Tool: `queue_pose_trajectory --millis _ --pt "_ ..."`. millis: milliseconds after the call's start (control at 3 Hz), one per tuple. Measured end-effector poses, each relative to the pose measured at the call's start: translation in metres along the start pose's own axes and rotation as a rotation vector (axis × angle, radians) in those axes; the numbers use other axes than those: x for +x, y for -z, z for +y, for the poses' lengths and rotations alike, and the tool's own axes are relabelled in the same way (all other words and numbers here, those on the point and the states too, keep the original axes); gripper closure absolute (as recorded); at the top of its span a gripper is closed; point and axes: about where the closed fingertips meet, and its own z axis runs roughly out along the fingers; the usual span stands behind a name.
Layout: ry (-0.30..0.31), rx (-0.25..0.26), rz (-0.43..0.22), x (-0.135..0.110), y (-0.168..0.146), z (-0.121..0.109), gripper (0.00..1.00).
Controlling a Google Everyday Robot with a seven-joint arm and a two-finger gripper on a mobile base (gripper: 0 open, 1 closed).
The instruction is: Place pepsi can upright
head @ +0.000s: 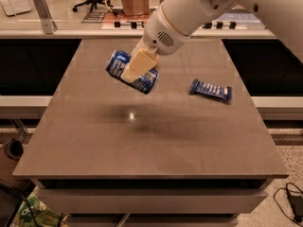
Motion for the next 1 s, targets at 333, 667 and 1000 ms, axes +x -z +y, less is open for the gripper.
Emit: queue_pose_trajectory --millis 333,667,1000 --pt "0.019 -0.022 -0.080 -0.007 -0.003 0.009 1.00" --pt "0.030 -0.037 -0.162 -0.011 -0.009 0.021 1.00" --pt "0.020 -0.050 -0.234 -0.011 -0.016 0.032 1.00"
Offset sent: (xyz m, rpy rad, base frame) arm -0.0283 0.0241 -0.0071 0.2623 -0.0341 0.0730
